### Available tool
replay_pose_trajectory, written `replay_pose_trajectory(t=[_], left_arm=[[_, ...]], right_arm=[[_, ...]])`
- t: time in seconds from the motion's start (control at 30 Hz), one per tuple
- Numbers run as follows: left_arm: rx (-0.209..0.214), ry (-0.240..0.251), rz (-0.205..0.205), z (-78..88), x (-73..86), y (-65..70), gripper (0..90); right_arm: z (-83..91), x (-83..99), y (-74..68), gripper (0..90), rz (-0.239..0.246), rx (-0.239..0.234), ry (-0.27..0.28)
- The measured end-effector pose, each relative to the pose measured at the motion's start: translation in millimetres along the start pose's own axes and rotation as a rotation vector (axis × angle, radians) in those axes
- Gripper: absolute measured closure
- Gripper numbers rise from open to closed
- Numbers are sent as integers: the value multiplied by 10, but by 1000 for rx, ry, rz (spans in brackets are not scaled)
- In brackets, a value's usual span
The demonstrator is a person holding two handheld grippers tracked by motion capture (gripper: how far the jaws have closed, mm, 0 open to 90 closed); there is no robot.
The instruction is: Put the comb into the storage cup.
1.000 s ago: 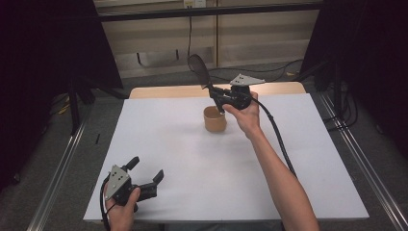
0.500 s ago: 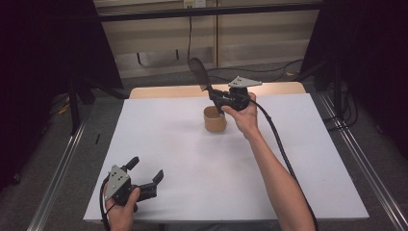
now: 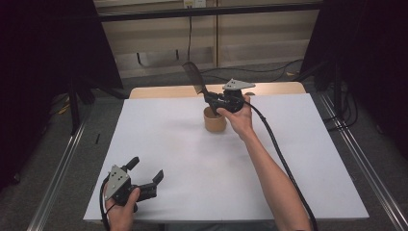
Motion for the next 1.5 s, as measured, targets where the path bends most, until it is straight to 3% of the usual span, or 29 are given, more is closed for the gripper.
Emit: replay_pose_trajectory(t=[0.43,1.2,1.5], left_arm=[[-1,1,-2,7,-3,-5,19],[-1,-1,-4,6,0,1,19],[-1,-5,-6,2,4,2,20]], right_arm=[[-35,115,-72,728,29,-11,-31],[-21,278,-86,726,15,-2,-53],[4,300,-115,725,56,7,-80]])
Point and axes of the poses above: each handheld gripper's, and its own axes: z roughly backward along the jaws, x roughly out of its underside, y roughly to its right, the point moved 8 cm from there along -z, roughly forward along the jaws, and after that the axes turned 11 degrees about z, right-handed, at the moved point
